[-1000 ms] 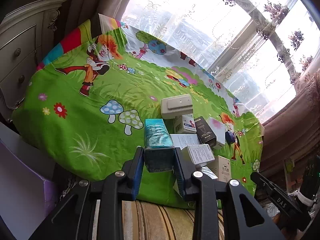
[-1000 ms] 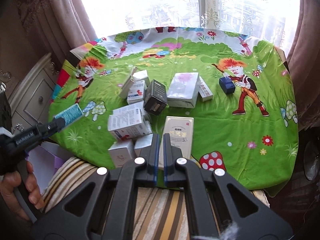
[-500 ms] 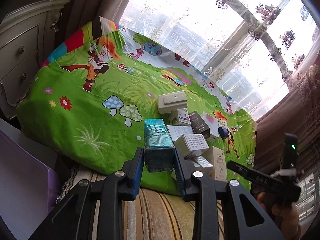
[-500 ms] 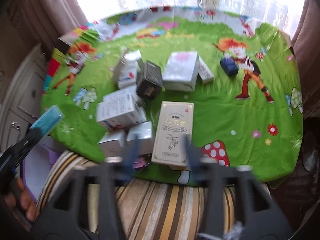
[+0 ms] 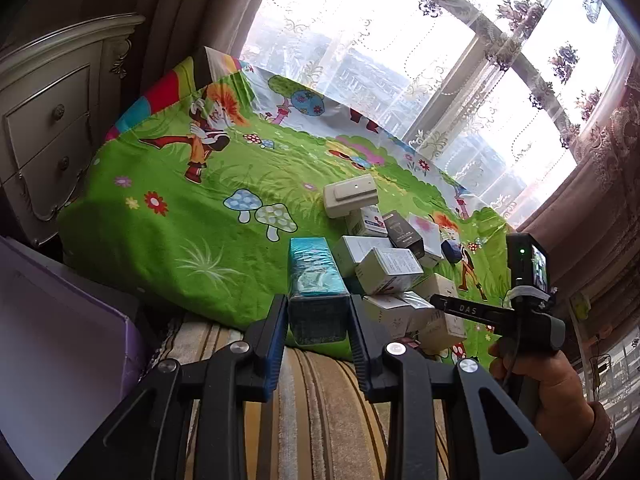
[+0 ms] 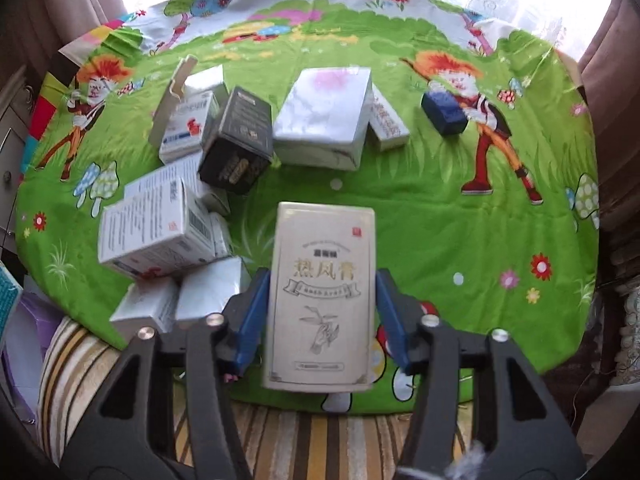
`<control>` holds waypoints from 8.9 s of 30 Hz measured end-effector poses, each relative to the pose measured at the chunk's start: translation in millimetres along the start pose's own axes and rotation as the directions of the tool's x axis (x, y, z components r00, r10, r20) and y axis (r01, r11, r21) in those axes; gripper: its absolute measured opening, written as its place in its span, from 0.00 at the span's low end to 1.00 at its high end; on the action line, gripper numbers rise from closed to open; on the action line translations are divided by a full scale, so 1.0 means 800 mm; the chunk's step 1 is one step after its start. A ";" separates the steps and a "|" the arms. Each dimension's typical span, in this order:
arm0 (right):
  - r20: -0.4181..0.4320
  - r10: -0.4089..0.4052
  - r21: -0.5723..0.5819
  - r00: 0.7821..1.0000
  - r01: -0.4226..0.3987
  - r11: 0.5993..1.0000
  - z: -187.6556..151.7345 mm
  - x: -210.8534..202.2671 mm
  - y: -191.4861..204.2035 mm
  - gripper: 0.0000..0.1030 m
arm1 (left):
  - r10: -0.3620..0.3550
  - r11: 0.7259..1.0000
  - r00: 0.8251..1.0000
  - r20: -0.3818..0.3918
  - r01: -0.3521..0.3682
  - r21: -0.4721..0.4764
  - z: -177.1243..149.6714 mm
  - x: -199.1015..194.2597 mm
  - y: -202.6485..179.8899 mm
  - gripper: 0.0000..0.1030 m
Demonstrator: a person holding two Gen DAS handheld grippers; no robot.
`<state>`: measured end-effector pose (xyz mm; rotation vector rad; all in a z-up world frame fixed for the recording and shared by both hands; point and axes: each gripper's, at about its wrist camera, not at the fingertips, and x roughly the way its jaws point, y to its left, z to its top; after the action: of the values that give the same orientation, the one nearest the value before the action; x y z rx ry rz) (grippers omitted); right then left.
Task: Organize rigid objects
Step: 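Lift both held boxes and carry them over the purple storage box, then open the left tool over the purple box while the right tool releases its box, then move both open tools back toward the box pile on the bed, then grasp the blue object with the right tool while the left tool reaches the white plastic pieces, then grasp the white plastic piece with the left tool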
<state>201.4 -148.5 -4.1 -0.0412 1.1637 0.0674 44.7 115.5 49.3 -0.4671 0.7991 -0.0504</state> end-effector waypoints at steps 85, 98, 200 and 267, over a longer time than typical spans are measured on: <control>0.384 0.277 -0.374 0.881 -0.126 0.919 -0.036 -0.180 0.226 0.98 | 0.440 0.897 0.857 0.269 -0.433 -0.088 0.034 -0.119 0.153 0.83; 0.404 0.231 -0.312 0.885 -0.104 0.945 -0.005 -0.170 0.130 0.98 | 0.347 0.933 0.908 0.236 -0.361 0.015 0.051 -0.082 0.103 0.82; 0.017 0.030 -0.040 0.999 -0.029 0.999 0.155 0.129 -0.160 0.31 | 0.126 0.990 0.952 -0.280 -0.139 -0.028 0.166 0.300 -0.017 0.19; 0.174 0.150 -0.071 0.973 -0.140 0.988 0.076 -0.010 -0.102 0.30 | 0.318 0.773 0.932 -0.174 -0.149 0.616 0.139 0.270 -0.076 0.36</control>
<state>260.1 -226.3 27.2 -0.0015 0.9833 0.2303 282.3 56.8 -5.0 0.2549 1.0535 -0.1295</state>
